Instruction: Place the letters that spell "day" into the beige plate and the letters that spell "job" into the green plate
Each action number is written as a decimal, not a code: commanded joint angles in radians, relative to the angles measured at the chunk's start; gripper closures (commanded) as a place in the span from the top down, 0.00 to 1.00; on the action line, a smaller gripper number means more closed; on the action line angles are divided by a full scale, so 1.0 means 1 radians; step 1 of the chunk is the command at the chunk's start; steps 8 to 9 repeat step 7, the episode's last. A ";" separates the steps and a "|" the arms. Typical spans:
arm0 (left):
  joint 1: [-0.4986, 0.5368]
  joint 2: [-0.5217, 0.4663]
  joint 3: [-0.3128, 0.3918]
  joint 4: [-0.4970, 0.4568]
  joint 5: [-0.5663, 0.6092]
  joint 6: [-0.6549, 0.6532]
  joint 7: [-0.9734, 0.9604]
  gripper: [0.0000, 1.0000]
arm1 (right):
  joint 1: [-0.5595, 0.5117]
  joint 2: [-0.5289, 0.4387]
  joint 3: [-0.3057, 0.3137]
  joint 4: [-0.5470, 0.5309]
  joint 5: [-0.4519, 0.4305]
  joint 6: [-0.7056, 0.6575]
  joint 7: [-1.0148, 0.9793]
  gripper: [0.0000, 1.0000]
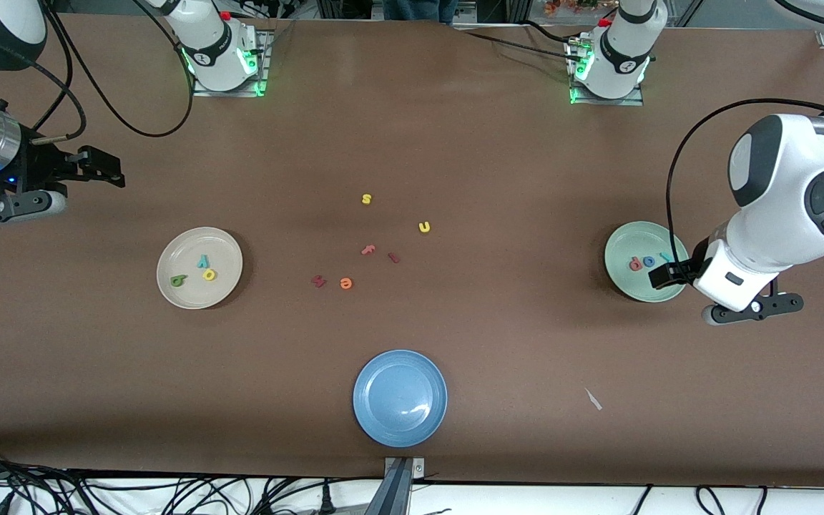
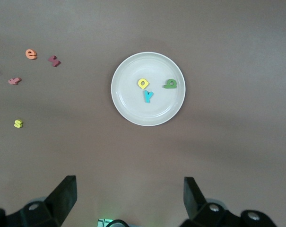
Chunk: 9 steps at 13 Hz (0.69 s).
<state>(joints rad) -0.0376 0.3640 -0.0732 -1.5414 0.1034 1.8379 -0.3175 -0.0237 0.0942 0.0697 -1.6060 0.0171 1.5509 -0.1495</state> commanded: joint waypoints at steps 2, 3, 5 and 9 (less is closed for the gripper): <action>-0.011 -0.025 0.012 -0.019 -0.030 -0.025 0.022 1.00 | -0.001 0.009 0.001 0.029 0.011 -0.023 0.011 1.00; -0.013 -0.025 0.012 -0.017 -0.030 -0.026 0.025 1.00 | -0.001 0.009 0.001 0.028 0.009 -0.023 0.010 1.00; -0.015 -0.016 0.013 0.019 -0.010 -0.034 0.031 1.00 | -0.001 0.009 0.001 0.028 0.009 -0.023 0.010 1.00; -0.010 -0.004 0.012 0.038 -0.025 -0.067 0.029 1.00 | -0.001 0.009 0.001 0.028 0.009 -0.023 0.010 1.00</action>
